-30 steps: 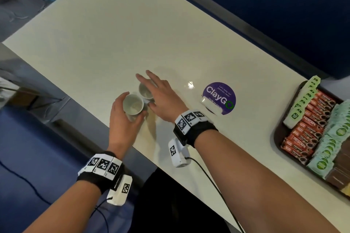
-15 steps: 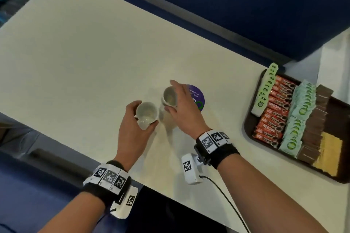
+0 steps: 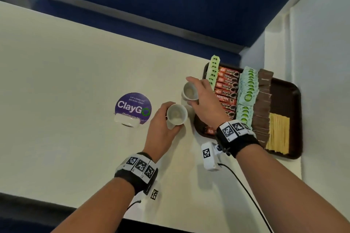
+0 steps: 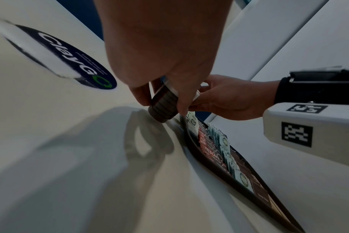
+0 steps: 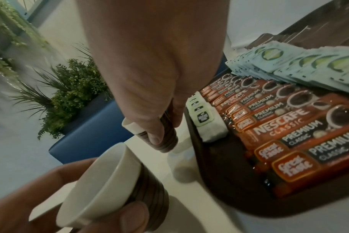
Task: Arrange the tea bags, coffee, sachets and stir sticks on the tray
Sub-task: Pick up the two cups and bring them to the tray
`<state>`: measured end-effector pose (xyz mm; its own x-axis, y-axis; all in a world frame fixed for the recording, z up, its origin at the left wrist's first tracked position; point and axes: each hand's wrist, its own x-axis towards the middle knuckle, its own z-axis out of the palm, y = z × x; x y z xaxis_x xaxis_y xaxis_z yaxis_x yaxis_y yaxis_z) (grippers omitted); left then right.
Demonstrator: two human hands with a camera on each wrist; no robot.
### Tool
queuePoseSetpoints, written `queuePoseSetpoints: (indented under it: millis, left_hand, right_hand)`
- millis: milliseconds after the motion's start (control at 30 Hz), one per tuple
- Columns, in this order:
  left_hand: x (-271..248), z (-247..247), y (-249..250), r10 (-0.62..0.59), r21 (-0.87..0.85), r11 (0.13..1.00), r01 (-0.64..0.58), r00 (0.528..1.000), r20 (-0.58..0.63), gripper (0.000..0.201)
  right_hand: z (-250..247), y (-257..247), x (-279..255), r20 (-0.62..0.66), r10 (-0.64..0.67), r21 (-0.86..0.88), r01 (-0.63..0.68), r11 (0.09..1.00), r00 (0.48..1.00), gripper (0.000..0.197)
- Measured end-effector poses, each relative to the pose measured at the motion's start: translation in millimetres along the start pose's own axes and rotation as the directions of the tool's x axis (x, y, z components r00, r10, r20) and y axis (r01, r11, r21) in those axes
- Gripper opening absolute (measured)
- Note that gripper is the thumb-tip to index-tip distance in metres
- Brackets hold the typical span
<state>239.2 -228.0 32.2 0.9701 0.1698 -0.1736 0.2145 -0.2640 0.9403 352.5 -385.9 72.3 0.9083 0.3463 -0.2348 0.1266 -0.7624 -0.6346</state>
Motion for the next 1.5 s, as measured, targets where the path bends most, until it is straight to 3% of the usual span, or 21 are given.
queuePoseSetpoints:
  millis: [533, 1367, 1500]
  left_hand:
    - [23, 22, 0, -0.055, -0.001, 0.998, 0.055, 0.996, 0.066, 0.054]
    - [29, 26, -7, -0.023, -0.012, 1.0, 0.023, 0.998, 0.058, 0.053]
    - [29, 25, -6, -0.019, -0.015, 1.0, 0.02, 0.998, 0.063, 0.054]
  right_hand:
    - [-3, 12, 22, 0.048, -0.016, -0.061, 0.019, 0.998, 0.999, 0.077]
    - [-7, 13, 24, 0.089, -0.022, -0.079, 0.029, 0.996, 0.996, 0.079]
    - [-8, 12, 23, 0.102, -0.022, -0.1, 0.032, 0.994, 0.995, 0.087]
